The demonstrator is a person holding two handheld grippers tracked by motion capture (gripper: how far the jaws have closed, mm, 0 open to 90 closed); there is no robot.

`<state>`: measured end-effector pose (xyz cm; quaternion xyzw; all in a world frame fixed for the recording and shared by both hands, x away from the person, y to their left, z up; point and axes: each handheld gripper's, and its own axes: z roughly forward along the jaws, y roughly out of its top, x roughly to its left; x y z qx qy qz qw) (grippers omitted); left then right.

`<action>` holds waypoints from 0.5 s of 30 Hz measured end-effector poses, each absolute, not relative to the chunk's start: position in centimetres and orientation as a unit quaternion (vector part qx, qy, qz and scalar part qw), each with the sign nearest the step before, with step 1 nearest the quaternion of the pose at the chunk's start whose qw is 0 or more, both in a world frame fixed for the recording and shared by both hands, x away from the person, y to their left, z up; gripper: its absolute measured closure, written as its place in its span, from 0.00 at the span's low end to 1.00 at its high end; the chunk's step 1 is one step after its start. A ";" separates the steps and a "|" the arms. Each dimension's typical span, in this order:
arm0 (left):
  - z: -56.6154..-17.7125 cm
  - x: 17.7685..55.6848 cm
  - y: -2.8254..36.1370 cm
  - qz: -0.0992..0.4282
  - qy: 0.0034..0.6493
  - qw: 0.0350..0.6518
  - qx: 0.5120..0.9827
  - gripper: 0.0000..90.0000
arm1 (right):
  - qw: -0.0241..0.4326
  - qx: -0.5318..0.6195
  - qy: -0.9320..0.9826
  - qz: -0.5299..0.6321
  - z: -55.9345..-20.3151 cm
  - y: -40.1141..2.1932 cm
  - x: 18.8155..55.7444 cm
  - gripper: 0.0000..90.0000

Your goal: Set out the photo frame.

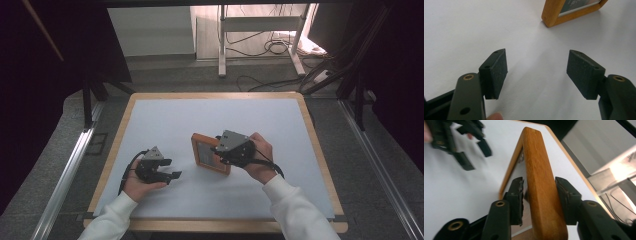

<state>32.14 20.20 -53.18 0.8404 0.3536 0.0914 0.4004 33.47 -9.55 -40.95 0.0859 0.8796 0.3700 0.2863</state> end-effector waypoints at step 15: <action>-53.2 32.2 20.2 0.092 0.353 0.403 0.839 0.36 | 0.285 0.164 0.872 0.362 -41.8 -10.0 37.9 0.47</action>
